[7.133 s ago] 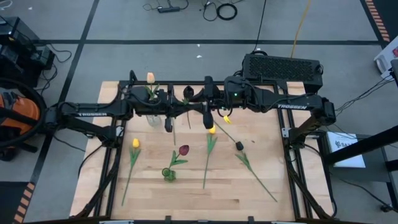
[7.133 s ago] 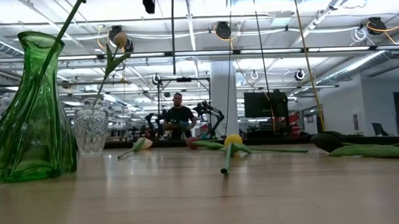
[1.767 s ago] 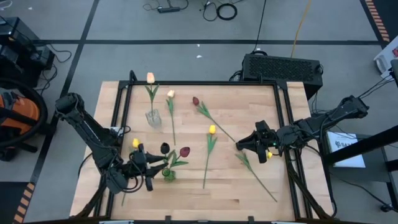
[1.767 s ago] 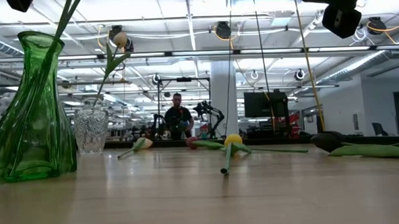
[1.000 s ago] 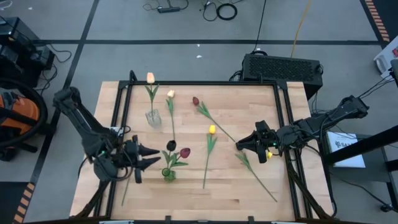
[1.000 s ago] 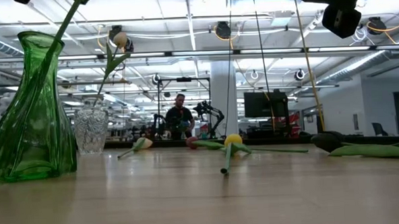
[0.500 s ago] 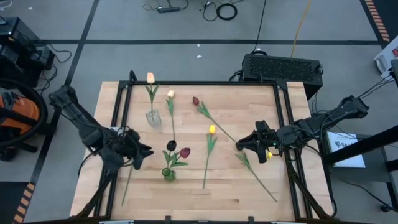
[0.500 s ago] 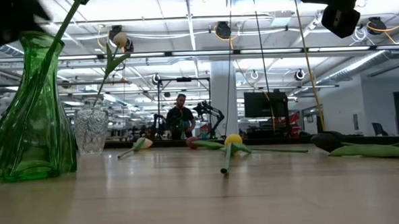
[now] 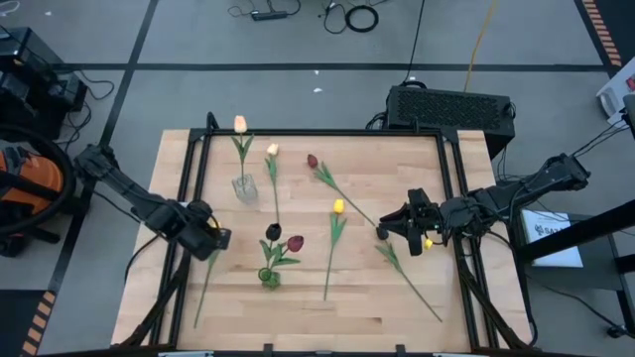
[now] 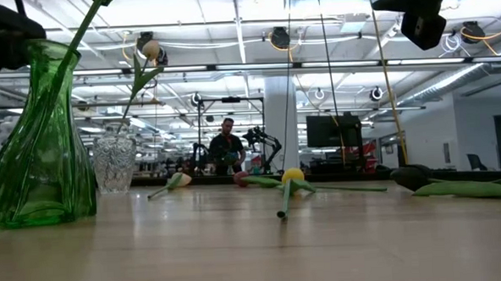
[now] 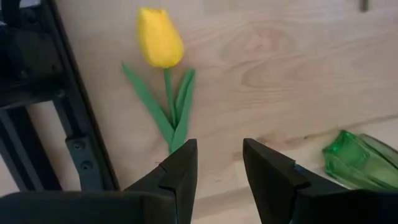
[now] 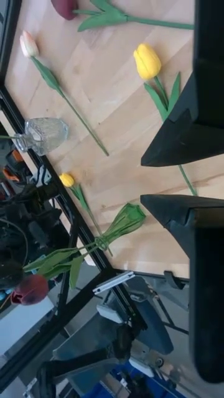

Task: Sort flowers into vase by color
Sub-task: Put the left yellow tulip into the transparent vase

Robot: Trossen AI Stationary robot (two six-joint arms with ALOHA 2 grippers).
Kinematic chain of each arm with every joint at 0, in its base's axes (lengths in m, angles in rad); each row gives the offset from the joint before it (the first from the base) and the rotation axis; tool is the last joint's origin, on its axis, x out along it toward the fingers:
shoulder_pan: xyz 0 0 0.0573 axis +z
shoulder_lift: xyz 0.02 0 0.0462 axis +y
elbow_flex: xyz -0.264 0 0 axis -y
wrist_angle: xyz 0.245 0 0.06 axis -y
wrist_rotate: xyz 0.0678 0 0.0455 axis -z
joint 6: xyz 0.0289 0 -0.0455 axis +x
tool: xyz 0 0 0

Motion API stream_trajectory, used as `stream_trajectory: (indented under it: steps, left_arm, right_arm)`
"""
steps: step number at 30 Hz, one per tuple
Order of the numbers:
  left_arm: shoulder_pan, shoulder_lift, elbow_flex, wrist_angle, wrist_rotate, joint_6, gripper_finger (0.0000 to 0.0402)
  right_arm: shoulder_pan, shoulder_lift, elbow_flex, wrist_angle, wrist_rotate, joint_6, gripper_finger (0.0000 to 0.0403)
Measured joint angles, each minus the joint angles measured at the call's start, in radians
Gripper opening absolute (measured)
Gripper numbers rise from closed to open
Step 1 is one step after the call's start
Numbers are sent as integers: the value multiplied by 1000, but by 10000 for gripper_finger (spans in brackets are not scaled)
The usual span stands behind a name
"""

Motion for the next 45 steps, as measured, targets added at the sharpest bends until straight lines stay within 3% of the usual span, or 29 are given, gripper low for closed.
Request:
stream_trajectory:
  steps: [13,17,27,31,37,45]
  left_arm:
    - [13,156,0,13,22,22,144]
    - [13,213,-1,35,34,24,172]
    - [13,355,-1,25,180,-11,254]
    - [13,375,-52,109,242,-71,251]
    - [13,373,-186,341,250,-99,234]
    - [13,365,-238,382,233,-78,230]
  right_arm:
    - [0,0,0,-1,-5,2,75]
    - [0,0,0,-2,-5,2,75]
    - [0,0,0,-21,-5,-6,75]
    - [0,0,0,-22,-5,-20,75]
    - [0,0,0,-22,-5,-20,75]
    - [0,0,0,-23,-6,-1,75]
